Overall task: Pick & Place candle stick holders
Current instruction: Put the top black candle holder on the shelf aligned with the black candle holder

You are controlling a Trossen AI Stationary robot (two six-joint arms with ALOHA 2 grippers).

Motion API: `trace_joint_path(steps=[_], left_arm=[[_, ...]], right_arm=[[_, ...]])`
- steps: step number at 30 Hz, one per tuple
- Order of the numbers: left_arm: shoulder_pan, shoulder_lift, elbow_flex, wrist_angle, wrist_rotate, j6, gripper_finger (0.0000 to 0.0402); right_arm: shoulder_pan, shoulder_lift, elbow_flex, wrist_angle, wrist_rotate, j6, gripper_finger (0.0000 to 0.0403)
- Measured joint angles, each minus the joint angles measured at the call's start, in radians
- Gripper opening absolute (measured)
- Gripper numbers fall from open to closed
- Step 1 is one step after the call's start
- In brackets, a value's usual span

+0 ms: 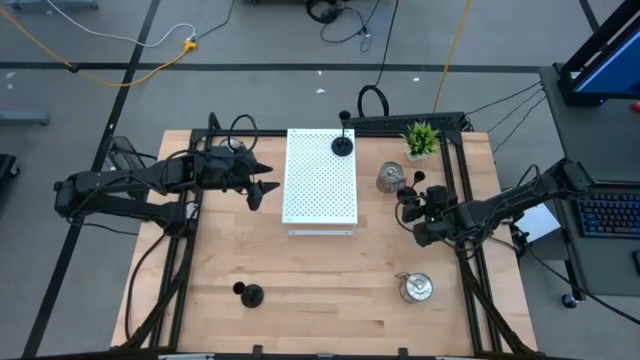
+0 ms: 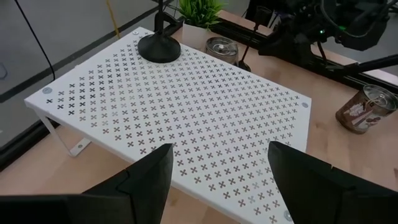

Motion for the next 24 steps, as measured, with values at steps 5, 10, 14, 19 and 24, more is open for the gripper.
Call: trace_joint_path(steps=[5, 10, 14, 19, 24], left_arm=[[0.000, 0.000, 0.000, 0.001, -0.006, 0.013, 0.0271], [0.000, 0.000, 0.000, 0.001, -0.013, 0.022, 0.0271], [0.000, 0.000, 0.000, 0.001, -0.014, 0.023, 0.0271], [0.000, 0.000, 0.000, 0.001, -0.014, 0.023, 0.0271], [0.000, 0.000, 0.000, 0.001, -0.015, 0.029, 0.0271]], right_arm=[[-0.039, 0.000, -0.002, 0.037, 0.004, -0.034, 0.0196], [-0.087, 0.000, -0.056, 0.216, 0.003, -0.116, 0.0196], [-0.118, 0.000, -0.112, 0.320, 0.004, -0.128, 0.0196], [-0.166, 0.000, -0.157, 0.396, 0.006, -0.129, 0.0196], [-0.209, 0.000, -0.187, 0.467, 0.003, -0.184, 0.0196]])
